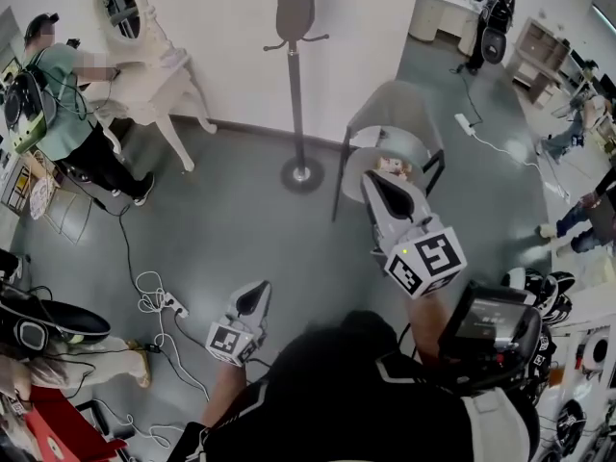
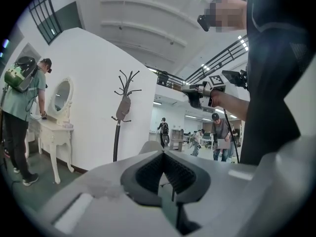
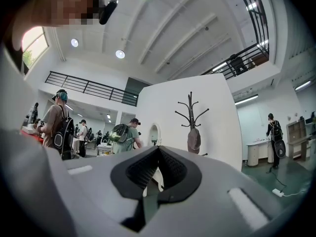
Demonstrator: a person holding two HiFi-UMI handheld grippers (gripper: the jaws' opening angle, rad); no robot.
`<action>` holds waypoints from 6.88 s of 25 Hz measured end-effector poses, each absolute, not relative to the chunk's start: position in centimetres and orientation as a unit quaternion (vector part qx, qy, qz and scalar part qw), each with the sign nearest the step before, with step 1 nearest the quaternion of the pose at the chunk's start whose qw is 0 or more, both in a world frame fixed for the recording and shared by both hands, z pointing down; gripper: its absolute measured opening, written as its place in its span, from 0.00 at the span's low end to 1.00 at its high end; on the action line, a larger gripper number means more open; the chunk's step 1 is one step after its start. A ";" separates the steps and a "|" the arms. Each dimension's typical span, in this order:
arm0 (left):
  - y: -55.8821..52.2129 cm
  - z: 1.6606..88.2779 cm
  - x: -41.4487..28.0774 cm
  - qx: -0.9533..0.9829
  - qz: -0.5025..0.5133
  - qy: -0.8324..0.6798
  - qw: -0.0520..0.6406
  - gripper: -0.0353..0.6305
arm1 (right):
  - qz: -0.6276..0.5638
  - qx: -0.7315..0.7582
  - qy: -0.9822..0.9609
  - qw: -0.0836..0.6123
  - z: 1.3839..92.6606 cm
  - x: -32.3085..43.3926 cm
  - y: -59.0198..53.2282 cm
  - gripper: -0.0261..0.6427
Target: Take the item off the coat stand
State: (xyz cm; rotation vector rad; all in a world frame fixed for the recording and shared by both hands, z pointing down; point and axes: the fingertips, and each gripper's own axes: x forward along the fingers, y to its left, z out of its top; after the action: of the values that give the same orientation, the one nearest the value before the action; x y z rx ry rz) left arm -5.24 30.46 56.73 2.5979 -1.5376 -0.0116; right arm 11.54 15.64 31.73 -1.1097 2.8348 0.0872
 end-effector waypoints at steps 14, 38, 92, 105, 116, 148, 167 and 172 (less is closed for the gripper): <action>26.5 56.5 -7.2 0.840 -0.025 -0.537 0.076 0.10 | 0.034 -0.347 0.935 0.057 31.5 10.4 10.5 0.05; 9.9 55.2 -7.0 0.819 -0.007 -0.568 0.086 0.09 | 0.025 -0.315 0.946 0.066 30.2 10.6 -7.1 0.05; -4.9 56.0 -19.8 0.840 -0.003 -0.538 0.073 0.09 | 0.041 -0.361 0.928 0.086 28.8 -1.0 -21.5 0.05; -7.0 56.8 -22.6 0.853 -0.002 -0.515 0.087 0.09 | 0.044 -0.393 0.915 0.074 29.1 -3.0 -23.2 0.11; -11.4 55.6 -21.7 0.849 -0.006 -0.523 0.075 0.09 | 0.041 -0.388 0.917 0.083 28.5 -2.6 -28.0 0.32; -17.8 54.8 -25.4 0.807 -0.003 -0.586 0.073 0.05 | 0.018 -0.381 0.922 0.072 29.7 -6.8 -42.0 0.48; -18.4 55.6 -26.3 0.796 -0.002 -0.599 0.084 0.05 | 0.017 -0.372 0.925 0.074 29.8 -8.8 -45.1 0.35; -18.4 55.7 -26.6 0.795 -0.004 -0.601 0.083 0.05 | 0.021 -0.376 0.923 0.077 29.7 -9.0 -45.3 0.27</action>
State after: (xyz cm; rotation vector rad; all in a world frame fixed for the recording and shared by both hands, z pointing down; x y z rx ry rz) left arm -26.62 -18.37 55.72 2.3734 -1.7937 -0.0113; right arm -8.97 -45.32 29.65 -1.1262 2.7669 0.0624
